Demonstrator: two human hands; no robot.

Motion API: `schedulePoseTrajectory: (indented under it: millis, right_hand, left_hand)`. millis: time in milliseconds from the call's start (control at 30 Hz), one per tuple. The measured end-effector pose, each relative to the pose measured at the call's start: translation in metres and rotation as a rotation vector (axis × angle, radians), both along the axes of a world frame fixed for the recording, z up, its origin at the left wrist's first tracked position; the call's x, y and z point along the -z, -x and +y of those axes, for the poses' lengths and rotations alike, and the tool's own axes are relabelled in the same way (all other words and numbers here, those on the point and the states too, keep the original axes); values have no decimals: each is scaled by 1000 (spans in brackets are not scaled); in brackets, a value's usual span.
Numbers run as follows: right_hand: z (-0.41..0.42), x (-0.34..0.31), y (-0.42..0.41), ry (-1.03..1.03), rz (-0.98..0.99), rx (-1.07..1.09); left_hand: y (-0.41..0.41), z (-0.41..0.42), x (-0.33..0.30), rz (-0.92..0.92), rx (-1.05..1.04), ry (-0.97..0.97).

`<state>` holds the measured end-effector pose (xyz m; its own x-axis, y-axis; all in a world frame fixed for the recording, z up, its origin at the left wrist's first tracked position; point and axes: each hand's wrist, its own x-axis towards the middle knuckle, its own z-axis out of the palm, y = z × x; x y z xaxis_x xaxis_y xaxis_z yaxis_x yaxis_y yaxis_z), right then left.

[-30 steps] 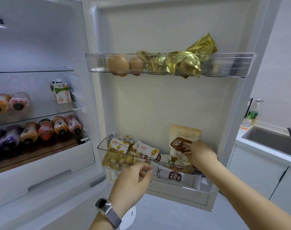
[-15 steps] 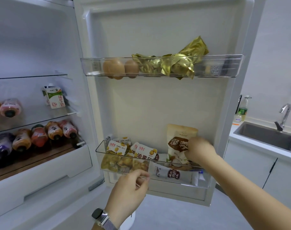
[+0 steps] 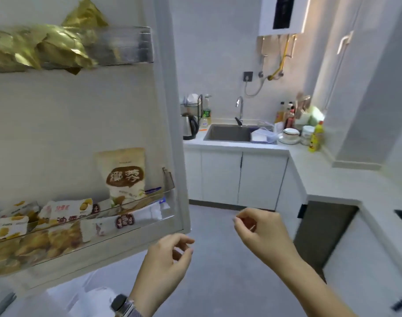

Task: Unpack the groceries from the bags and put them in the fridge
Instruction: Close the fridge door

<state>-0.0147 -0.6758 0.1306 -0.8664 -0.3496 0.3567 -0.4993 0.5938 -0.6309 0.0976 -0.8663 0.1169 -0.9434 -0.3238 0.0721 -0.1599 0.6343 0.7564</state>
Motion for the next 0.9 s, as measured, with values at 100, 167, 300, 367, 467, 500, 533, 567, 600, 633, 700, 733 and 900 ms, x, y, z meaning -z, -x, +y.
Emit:
schedulePoseTrajectory:
  millis: [100, 167, 300, 367, 467, 500, 533, 567, 600, 633, 700, 733, 900]
  right_hand:
    - [73, 30, -13, -19, -155, 195]
    - [125, 49, -26, -4, -225, 331]
    - [224, 78, -58, 4, -323, 597]
    - [267, 91, -77, 32, -364, 737]
    - [323, 108, -101, 105, -422, 915]
    - [340, 114, -109, 133, -439, 967]
    - [358, 118, -116, 160, -456, 1020]
    - [374, 123, -122, 181, -471, 1069]
    - [390, 127, -128, 194, -483, 1116]
    - [407, 130, -134, 206, -491, 1162]
    - [437, 137, -144, 247, -497, 1248]
    - [451, 140, -149, 261, -494, 1286]
    - [496, 154, -171, 303, -494, 1417]
  left_hand:
    - [25, 43, 15, -53, 184, 16]
    - [39, 77, 26, -91, 295, 15]
    - [57, 149, 47, -167, 499, -6]
    - [62, 184, 59, -213, 591, 1]
    - [75, 233, 76, -298, 688, 8]
    - [81, 252, 80, -322, 718, 10]
    - [88, 271, 84, -333, 749, 14]
    - [95, 289, 88, -330, 777, 21]
    - [102, 309, 90, -336, 809, 22]
    - [109, 330, 92, -344, 846, 20]
    - [119, 374, 95, -374, 913, 17]
    - [123, 396, 98, -382, 951, 16]
    - [129, 492, 118, -369, 1130, 17]
